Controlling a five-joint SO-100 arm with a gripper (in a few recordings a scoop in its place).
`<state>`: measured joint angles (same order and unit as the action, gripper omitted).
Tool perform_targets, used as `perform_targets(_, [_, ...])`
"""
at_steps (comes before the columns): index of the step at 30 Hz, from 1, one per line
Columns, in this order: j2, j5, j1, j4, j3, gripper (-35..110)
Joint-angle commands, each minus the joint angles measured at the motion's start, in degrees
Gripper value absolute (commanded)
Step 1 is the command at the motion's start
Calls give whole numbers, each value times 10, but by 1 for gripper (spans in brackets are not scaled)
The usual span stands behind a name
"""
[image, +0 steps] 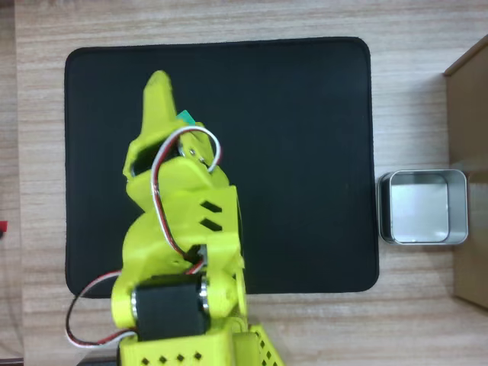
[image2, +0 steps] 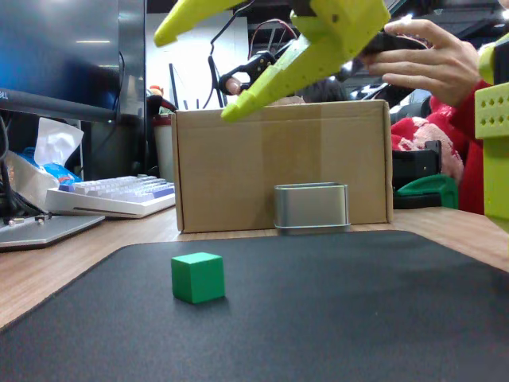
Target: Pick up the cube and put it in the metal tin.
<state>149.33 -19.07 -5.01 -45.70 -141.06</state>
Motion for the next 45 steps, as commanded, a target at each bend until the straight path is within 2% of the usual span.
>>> perform_targets(1, [-52,-21,-12,2,48,29])
perform_targets(8, [-261,-57,-26,-72,163,31])
perform_targets(13, [-383,-60,-31,-83,207,33])
perform_targets(27, [-557,-95,-37,-88,278,29])
perform_targets(32, [-565,-96,-38,-88,282,5])
perform_targets(34, [-564,-96,-38,-88,281,0])
perform_targets(38, [-503,-89,-33,-83,242,0])
perform_targets(45, [-229,-36,33,18,92,0])
